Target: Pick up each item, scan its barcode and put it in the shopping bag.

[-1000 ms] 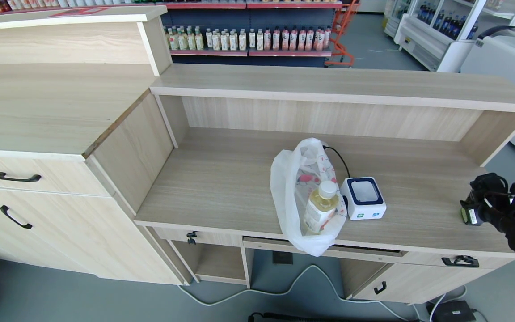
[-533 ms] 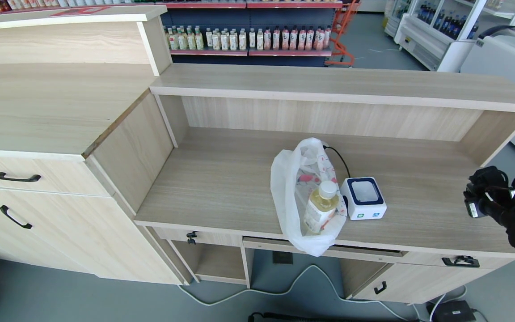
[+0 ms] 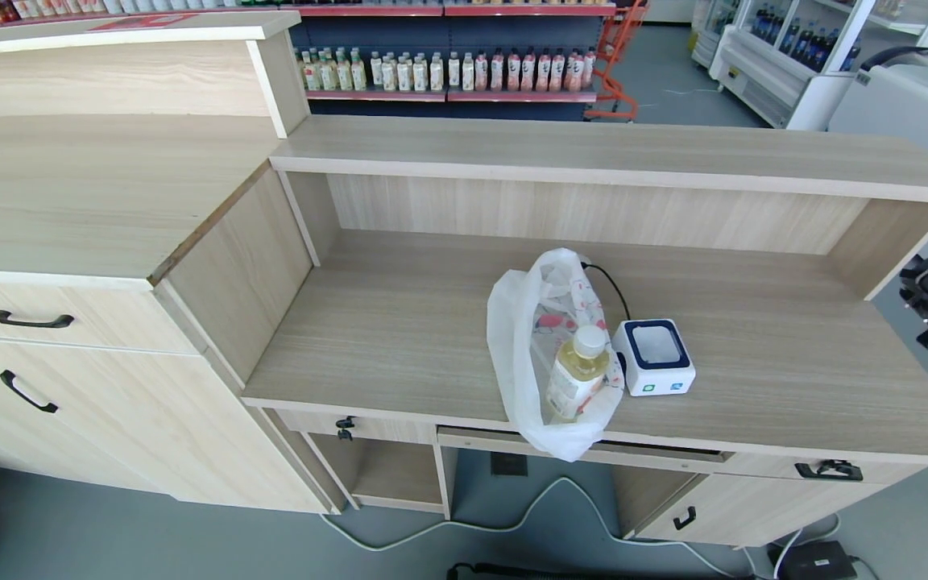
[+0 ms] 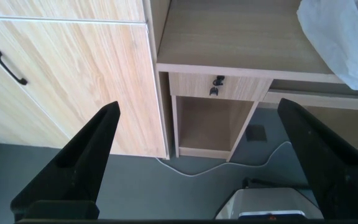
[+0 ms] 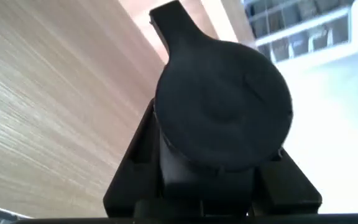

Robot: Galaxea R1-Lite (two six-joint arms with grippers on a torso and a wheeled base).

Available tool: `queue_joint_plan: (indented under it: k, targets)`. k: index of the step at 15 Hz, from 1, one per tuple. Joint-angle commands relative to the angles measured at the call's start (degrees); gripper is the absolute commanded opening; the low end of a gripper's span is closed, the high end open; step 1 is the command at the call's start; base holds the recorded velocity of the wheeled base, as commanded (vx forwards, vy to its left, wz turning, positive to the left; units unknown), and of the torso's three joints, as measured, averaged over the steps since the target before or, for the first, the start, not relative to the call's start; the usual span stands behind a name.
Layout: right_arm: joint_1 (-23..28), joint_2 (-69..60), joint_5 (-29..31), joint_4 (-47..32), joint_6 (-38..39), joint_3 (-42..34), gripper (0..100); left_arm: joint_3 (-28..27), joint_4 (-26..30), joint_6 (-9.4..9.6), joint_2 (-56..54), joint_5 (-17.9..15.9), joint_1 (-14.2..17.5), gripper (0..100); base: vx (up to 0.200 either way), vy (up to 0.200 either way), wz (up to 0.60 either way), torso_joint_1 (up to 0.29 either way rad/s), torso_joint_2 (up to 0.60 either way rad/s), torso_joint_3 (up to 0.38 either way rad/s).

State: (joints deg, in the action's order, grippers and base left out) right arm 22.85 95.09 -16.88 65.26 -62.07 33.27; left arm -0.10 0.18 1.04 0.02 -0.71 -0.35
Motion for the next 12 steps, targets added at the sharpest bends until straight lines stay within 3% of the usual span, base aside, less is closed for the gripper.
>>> queue_joint_plan:
  k: [1, 2, 3, 5, 7, 9, 12]
  targets:
    - [-22.2, -13.7, -4.4, 0.7, -13.5, -8.7, 0, 0.0, 0.0, 0.02, 0.0, 0.0, 0.0, 100, 0.0, 0.0, 0.0, 0.0, 0.0, 0.0]
    - [-34.7, -13.3, -3.9, 0.7, -24.6, -8.7, 0, 0.0, 0.1, 0.02, 0.0, 0.0, 0.0, 100, 0.0, 0.0, 0.0, 0.0, 0.0, 0.0]
    - [-38.6, -13.0, -3.9, 0.7, -27.7, -8.7, 0, 0.0, 0.0, 0.02, 0.0, 0.0, 0.0, 100, 0.0, 0.0, 0.0, 0.0, 0.0, 0.0]
    - [-54.7, -9.1, -4.1, 1.7, -38.6, -8.0, 0, 0.0, 0.0, 0.02, 0.0, 0.0, 0.0, 100, 0.0, 0.0, 0.0, 0.0, 0.0, 0.0]
    - [-60.1, -6.2, -6.7, 5.9, -45.2, -8.2, 0, 0.0, 0.0, 0.02, 0.0, 0.0, 0.0, 100, 0.0, 0.0, 0.0, 0.0, 0.0, 0.0]
    - [-63.2, -5.6, -13.3, 8.7, -52.9, -8.1, 0, 0.0, 0.1, 0.02, 0.0, 0.0, 0.0, 100, 0.0, 0.0, 0.0, 0.0, 0.0, 0.0]
    - [-64.6, -6.1, -22.3, 8.9, -60.6, -7.9, 0, 0.0, 0.0, 0.02, 0.0, 0.0, 0.0, 100, 0.0, 0.0, 0.0, 0.0, 0.0, 0.0]
